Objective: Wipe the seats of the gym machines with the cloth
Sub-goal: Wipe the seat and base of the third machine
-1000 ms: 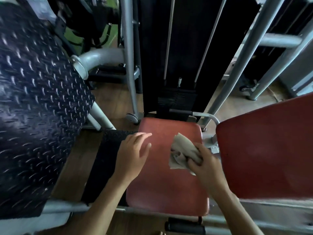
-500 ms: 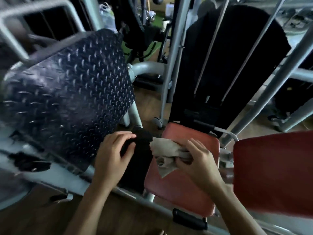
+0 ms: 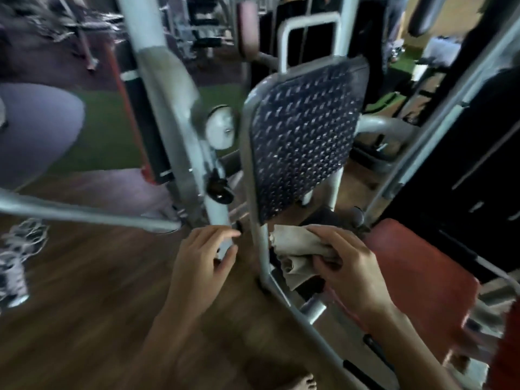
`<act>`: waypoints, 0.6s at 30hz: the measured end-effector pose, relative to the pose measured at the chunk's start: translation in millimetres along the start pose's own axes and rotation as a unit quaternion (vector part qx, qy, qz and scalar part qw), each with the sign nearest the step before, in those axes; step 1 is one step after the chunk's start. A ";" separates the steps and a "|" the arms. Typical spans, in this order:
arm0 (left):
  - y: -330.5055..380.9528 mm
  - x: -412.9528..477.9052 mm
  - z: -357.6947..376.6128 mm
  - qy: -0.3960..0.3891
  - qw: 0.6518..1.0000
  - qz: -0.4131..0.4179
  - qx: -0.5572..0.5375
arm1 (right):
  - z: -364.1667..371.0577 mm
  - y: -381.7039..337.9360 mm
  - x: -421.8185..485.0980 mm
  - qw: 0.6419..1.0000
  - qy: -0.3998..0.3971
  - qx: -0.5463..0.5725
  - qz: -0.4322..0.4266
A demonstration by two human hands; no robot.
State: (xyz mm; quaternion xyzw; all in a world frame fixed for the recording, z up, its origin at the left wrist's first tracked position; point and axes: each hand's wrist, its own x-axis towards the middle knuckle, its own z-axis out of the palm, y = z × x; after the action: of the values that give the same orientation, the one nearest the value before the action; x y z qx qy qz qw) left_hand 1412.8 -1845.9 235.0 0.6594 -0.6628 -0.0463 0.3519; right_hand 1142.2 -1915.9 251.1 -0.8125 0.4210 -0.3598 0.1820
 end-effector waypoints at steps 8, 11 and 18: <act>-75.5 -135.9 -146.1 0.110 0.986 -0.106 0.059 | 93.4 -124.5 -11.6 0.993 -0.088 0.045 -0.057; -102.5 -176.5 -192.6 0.143 0.974 -0.157 0.081 | 129.9 -170.0 -1.8 0.987 -0.121 0.048 -0.091; -165.5 -198.9 -249.2 0.195 0.942 -0.255 0.098 | 210.8 -243.5 47.2 0.973 -0.168 0.056 -0.151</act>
State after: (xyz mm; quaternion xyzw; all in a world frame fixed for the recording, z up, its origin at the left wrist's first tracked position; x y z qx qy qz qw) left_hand 1660.2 -1586.1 253.8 0.8335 -0.3920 0.0600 0.3847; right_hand 1450.7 -1814.9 275.0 -0.9041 0.2365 -0.2640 0.2388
